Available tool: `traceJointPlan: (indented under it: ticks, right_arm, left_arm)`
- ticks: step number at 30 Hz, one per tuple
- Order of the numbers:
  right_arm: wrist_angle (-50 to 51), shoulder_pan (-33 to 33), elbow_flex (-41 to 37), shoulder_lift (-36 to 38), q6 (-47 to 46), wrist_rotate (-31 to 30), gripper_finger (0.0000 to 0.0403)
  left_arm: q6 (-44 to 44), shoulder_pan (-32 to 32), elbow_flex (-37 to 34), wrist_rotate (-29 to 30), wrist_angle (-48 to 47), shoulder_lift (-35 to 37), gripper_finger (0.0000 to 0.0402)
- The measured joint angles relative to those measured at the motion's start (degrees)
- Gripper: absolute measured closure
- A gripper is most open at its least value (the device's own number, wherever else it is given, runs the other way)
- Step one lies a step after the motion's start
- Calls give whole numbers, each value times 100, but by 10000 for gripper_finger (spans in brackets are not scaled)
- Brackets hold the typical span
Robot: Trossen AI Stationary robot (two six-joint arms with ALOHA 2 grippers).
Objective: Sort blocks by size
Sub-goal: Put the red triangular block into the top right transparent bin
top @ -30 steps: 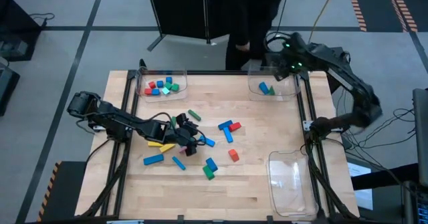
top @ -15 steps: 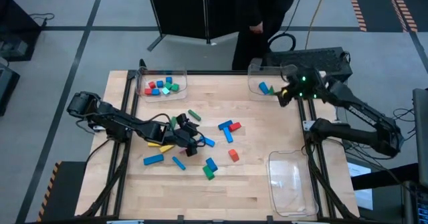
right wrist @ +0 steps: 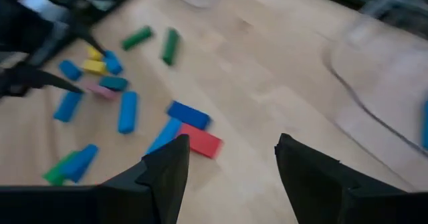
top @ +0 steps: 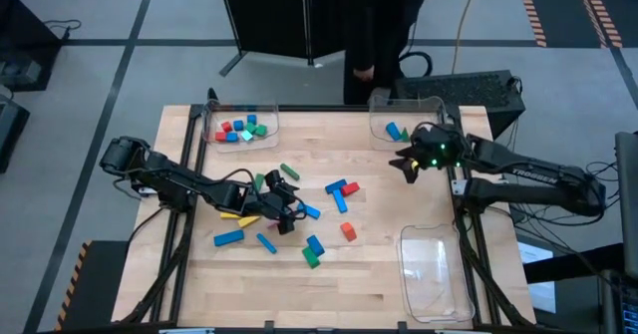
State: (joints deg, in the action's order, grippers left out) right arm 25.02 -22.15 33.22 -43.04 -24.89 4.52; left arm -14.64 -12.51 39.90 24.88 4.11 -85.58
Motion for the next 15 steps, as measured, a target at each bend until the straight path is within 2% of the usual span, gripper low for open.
traceJointPlan:
  ticks: [5,11,15]
  right_arm:
    - [-544,674,-68,-233,-216,-46,188]
    - [-914,1569,-88,-934,-459,-757,188]
    - [-1431,2078,-88,-1548,-607,-954,188]
  left_arm:
    - [-6,0,0,-4,-1,0,84]
    - [-102,0,0,-29,7,-2,84]
    - [-35,0,0,-49,166,-168,84]
